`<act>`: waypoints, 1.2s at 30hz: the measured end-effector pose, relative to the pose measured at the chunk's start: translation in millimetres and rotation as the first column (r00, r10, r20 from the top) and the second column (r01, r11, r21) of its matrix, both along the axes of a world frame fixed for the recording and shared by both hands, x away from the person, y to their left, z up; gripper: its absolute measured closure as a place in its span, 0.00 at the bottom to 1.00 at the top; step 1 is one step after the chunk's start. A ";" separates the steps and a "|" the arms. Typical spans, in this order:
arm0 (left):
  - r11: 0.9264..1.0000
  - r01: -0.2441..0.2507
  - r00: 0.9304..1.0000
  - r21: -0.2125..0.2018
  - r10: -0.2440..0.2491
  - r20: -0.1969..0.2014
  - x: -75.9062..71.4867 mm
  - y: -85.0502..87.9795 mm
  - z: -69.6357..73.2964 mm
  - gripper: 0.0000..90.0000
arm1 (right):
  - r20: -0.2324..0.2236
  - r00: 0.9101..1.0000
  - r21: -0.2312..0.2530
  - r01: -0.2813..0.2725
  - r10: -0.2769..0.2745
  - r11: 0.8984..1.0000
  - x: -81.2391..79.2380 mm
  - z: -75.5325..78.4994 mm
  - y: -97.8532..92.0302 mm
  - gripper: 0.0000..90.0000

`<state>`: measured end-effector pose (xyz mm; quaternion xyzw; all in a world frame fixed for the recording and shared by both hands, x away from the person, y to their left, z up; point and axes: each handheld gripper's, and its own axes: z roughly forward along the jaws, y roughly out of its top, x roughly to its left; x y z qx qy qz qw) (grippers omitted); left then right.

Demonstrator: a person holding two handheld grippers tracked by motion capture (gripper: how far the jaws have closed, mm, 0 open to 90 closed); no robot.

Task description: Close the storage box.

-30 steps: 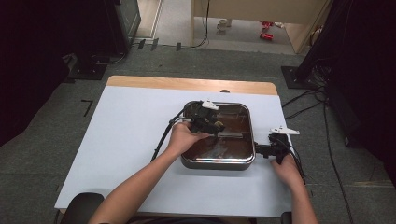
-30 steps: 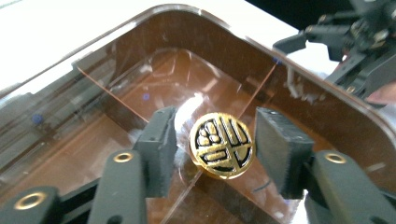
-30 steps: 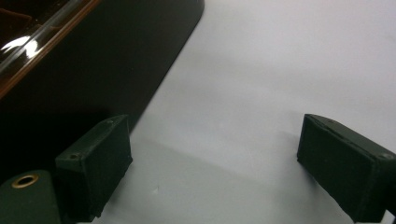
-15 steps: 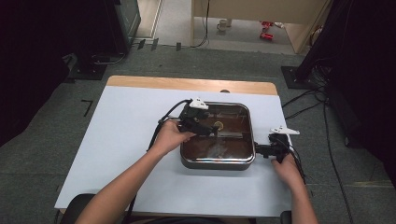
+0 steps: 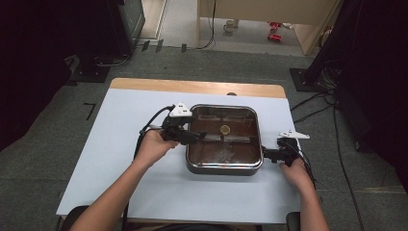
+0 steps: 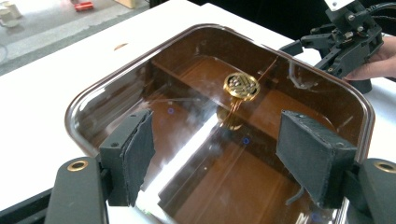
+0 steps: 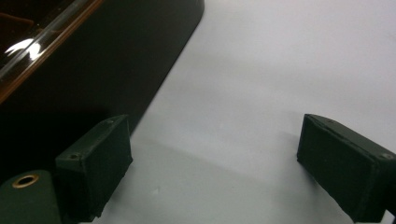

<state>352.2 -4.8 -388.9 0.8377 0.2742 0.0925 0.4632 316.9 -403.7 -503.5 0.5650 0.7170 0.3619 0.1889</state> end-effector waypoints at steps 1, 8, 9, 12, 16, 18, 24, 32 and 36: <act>1.000 -0.011 1.000 -0.001 0.011 0.000 -1.2 4.4 -1.1 0.30 | 0.001 1.000 0.003 0.001 -0.001 1.000 0.1 0.0 -0.4 0.11; 0.996 -0.084 0.996 0.010 0.084 0.006 -8.0 35.1 -12.4 0.31 | -0.001 1.000 -0.019 -0.004 0.004 1.000 0.4 -0.2 1.7 0.10; 0.995 -0.095 0.995 0.011 0.095 0.008 -9.1 39.3 -14.5 0.30 | -0.001 1.000 -0.018 -0.004 0.004 1.000 0.4 -0.2 1.7 0.10; 0.993 -0.119 0.993 0.025 0.118 0.012 -11.6 50.2 -19.8 0.30 | -0.001 1.000 -0.018 -0.004 0.004 1.000 0.4 -0.2 1.7 0.10; 0.988 -0.152 0.988 0.033 0.151 0.012 -14.5 65.6 -28.5 0.30 | -0.001 1.000 -0.019 -0.004 0.004 1.000 0.4 -0.2 1.7 0.10; 0.986 -0.164 0.986 0.038 0.163 0.019 -15.4 71.2 -33.0 0.30 | -0.001 1.000 -0.019 -0.004 0.004 1.000 0.4 -0.2 1.7 0.10; 0.977 -0.208 0.978 0.052 0.208 0.014 -17.0 88.7 -53.0 0.29 | -0.001 1.000 -0.019 -0.004 0.004 1.000 0.4 -0.1 1.7 0.10; 0.963 -0.239 0.969 0.125 0.244 -0.028 -18.7 102.7 -82.1 0.27 | -0.001 1.000 -0.019 -0.004 0.004 1.000 0.4 -0.1 1.7 0.10; 0.958 -0.232 0.967 0.166 0.246 -0.064 -13.1 102.6 -93.1 0.28 | -0.001 1.000 -0.019 -0.004 0.004 1.000 0.4 -0.1 1.8 0.10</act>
